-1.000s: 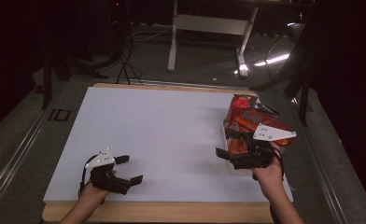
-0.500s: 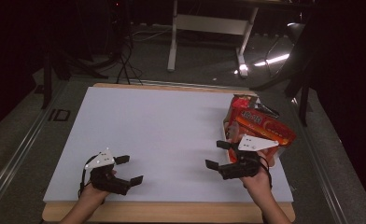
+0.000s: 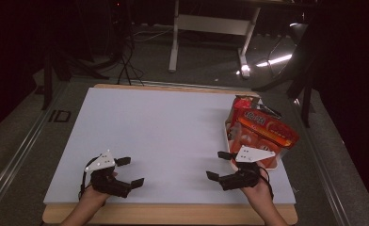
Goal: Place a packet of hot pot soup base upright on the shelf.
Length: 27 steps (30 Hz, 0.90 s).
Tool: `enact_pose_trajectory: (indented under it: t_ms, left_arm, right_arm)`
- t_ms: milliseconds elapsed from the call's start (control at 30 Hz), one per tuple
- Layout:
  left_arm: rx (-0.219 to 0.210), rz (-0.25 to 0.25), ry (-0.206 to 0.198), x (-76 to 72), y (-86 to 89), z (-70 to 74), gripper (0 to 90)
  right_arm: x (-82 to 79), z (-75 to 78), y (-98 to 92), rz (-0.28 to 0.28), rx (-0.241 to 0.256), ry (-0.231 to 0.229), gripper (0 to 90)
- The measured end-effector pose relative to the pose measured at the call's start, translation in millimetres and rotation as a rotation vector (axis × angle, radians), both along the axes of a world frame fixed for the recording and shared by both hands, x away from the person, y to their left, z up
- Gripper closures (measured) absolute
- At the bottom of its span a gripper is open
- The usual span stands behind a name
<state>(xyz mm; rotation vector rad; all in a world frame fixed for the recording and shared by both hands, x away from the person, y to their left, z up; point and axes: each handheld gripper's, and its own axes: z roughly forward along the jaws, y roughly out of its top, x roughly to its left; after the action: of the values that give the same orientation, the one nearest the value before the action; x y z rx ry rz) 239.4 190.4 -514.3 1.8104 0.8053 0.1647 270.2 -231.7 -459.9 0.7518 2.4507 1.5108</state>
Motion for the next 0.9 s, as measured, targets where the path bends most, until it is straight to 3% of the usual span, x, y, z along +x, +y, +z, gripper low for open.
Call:
enact_pose_trajectory:
  t_ms: [367, 700, 900]
  left_arm:
    - [0.006, 0.001, -0.008, -0.2, 0.0, -0.6, 0.8]
    - [0.015, 0.003, -0.01, 1.4, 0.3, -2.4, 0.8]
    - [0.021, -0.001, -0.007, 1.6, -1.0, -4.0, 0.8]
  right_arm:
    - [-12.3, -14.0, -10.7, 0.012, -0.007, 0.033, 14.5]
    - [-15.4, -11.0, -19.4, 0.019, 0.047, -0.028, 14.2]
    - [-13.0, -12.2, -20.1, 0.02, 0.031, -0.037, 14.1]
